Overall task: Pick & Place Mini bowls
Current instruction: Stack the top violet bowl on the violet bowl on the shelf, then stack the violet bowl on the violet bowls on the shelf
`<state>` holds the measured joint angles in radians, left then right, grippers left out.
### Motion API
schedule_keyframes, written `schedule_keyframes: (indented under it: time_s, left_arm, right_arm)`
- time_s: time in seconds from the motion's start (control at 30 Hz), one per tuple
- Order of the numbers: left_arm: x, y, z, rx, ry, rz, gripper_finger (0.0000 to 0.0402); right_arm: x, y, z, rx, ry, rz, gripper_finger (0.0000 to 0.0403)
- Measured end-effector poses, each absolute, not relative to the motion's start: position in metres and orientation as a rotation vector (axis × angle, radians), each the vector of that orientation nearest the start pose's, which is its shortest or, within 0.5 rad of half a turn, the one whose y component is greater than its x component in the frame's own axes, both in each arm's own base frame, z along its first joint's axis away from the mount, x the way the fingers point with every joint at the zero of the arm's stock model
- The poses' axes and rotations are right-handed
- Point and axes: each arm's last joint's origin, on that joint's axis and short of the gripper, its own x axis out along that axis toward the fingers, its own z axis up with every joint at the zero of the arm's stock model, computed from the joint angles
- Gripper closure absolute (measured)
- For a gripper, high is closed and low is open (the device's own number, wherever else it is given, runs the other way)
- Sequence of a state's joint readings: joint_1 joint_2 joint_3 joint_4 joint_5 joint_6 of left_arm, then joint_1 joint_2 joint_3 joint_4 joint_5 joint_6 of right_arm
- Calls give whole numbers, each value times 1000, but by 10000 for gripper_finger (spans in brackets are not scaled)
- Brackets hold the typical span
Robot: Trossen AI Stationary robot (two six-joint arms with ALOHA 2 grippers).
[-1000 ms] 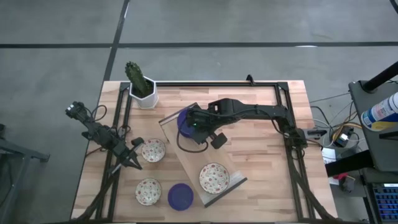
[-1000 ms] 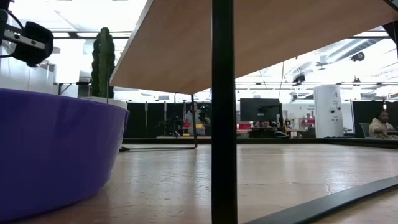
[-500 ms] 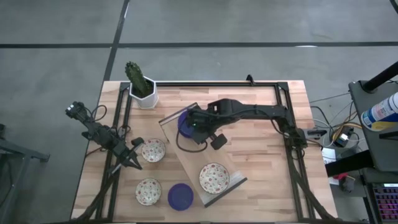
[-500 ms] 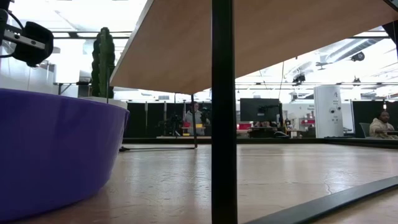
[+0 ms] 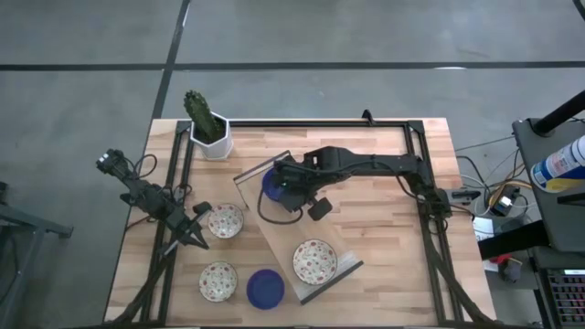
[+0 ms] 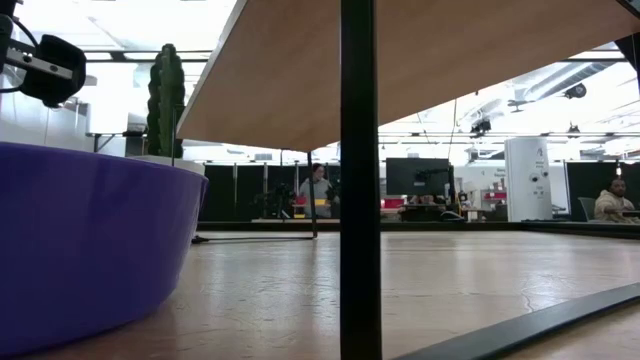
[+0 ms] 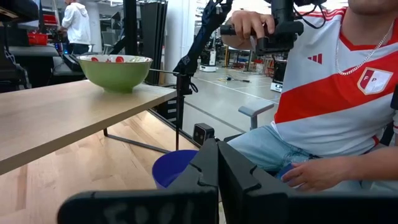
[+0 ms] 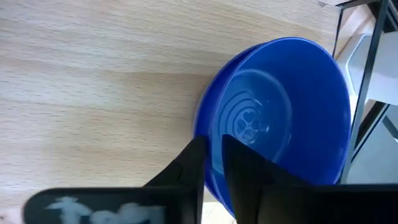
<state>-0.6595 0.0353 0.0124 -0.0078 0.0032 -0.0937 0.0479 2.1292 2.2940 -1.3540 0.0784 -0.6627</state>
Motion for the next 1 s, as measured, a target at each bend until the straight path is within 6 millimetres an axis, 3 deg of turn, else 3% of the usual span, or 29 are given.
schedule_keyframes:
  time_s: [0.33, 0.7, 1.0]
  left_arm:
    - [78, -61, 164, -80, 61, -661, 402]
    - [78, -61, 164, -80, 61, -661, 402]
    - [78, -61, 164, -80, 61, -661, 402]
  right_arm:
    - [424, 18, 356, -651, 1092, 338, 306]
    - [429, 18, 346, -650, 1122, 346, 325]
    - [426, 16, 351, -702, 1137, 280, 335]
